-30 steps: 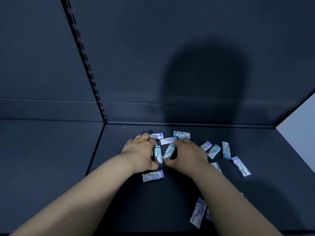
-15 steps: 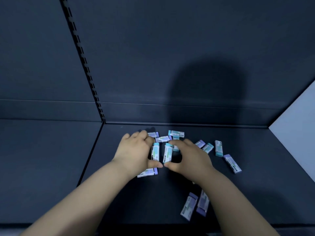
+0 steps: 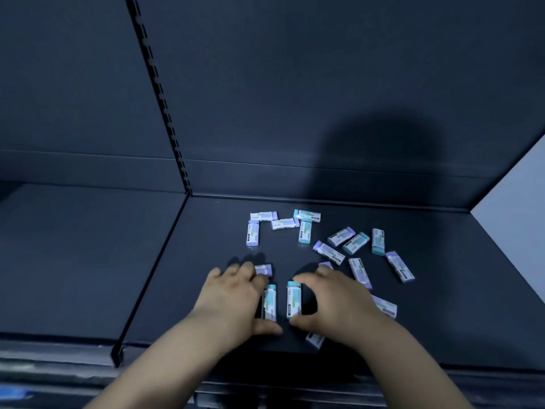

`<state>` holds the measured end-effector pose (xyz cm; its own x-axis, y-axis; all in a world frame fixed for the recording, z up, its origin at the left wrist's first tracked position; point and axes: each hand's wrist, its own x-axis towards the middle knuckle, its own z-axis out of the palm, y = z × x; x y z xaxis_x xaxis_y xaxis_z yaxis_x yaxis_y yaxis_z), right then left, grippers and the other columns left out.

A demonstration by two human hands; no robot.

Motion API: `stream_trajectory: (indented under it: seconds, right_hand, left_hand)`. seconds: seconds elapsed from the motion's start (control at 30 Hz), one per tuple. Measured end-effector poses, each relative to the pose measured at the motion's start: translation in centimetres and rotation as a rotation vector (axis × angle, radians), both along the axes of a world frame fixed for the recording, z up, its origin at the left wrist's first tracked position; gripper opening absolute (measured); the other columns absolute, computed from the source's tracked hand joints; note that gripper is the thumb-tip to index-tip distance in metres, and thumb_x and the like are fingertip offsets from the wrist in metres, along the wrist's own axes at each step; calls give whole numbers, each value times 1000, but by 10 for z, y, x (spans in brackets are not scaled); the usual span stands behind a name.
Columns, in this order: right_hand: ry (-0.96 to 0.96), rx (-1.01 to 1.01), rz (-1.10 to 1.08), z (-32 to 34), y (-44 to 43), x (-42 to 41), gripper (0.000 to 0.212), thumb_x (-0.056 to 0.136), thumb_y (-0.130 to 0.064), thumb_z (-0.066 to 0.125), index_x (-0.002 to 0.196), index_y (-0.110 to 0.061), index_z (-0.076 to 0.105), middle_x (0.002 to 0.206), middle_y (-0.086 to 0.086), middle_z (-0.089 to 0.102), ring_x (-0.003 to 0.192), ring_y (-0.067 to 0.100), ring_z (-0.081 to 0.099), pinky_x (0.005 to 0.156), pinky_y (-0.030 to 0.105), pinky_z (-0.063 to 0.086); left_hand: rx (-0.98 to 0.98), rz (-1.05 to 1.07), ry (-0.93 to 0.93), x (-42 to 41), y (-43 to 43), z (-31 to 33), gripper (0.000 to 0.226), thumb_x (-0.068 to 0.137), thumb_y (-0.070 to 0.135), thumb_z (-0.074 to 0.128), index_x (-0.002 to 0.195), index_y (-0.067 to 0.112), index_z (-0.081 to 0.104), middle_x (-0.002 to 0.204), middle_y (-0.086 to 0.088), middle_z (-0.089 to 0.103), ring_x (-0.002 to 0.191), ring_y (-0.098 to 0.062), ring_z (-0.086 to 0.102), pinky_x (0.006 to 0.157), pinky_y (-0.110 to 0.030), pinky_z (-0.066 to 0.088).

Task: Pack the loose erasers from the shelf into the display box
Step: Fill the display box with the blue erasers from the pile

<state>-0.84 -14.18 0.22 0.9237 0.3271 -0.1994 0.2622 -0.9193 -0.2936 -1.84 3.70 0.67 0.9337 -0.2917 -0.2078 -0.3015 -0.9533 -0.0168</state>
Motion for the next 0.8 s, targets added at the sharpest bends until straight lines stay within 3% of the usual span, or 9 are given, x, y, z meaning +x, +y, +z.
stream_trajectory:
  seconds: [0.1,0.23,0.47,0.57,0.63,0.8]
  right_hand:
    - [1,-1,-3,-2,-1,-3,78,69,-63,64,137,-38,35,127,-9,43,124,11,40,95,30,38]
    - [-24,35,0,-3,0,-6,72,70,-61,65,133,-38,38,125,-12,44,122,10,41,92,28,41]
    - [-68,94,16,-2,1,-14,71,72,-60,63,134,-46,31,111,-17,42,112,6,44,84,24,39]
    - [-77,98,15,4,12,-18,71,74,-59,62,135,-48,28,112,-18,40,110,4,45,83,23,38]
    - [-92,92,4,8,25,-23,71,74,-58,62,135,-50,27,109,-19,38,108,4,46,81,22,38]
    - [-118,128,-39,13,84,-33,70,75,-56,64,135,-51,28,107,-21,37,107,4,47,77,19,34]
  left_hand:
    - [-23,33,22,-3,7,-3,84,73,70,54,142,34,25,133,4,33,129,-17,30,104,-33,25]
    - [-140,100,34,-6,6,-5,78,74,65,58,141,37,29,133,6,36,129,-14,31,104,-31,26]
    - [-174,123,-178,-20,5,-6,72,70,68,58,133,42,34,122,13,44,120,-11,41,91,-28,29]
    - [-185,94,-241,-24,22,-7,74,50,69,72,116,38,56,95,11,58,92,-15,60,73,-31,41]
    - [-206,75,-323,-25,40,-14,76,36,69,76,103,35,63,78,11,58,72,-15,63,59,-29,44]
    - [-242,44,-446,-29,102,-11,77,39,67,76,106,33,62,79,10,59,73,-15,63,60,-30,45]
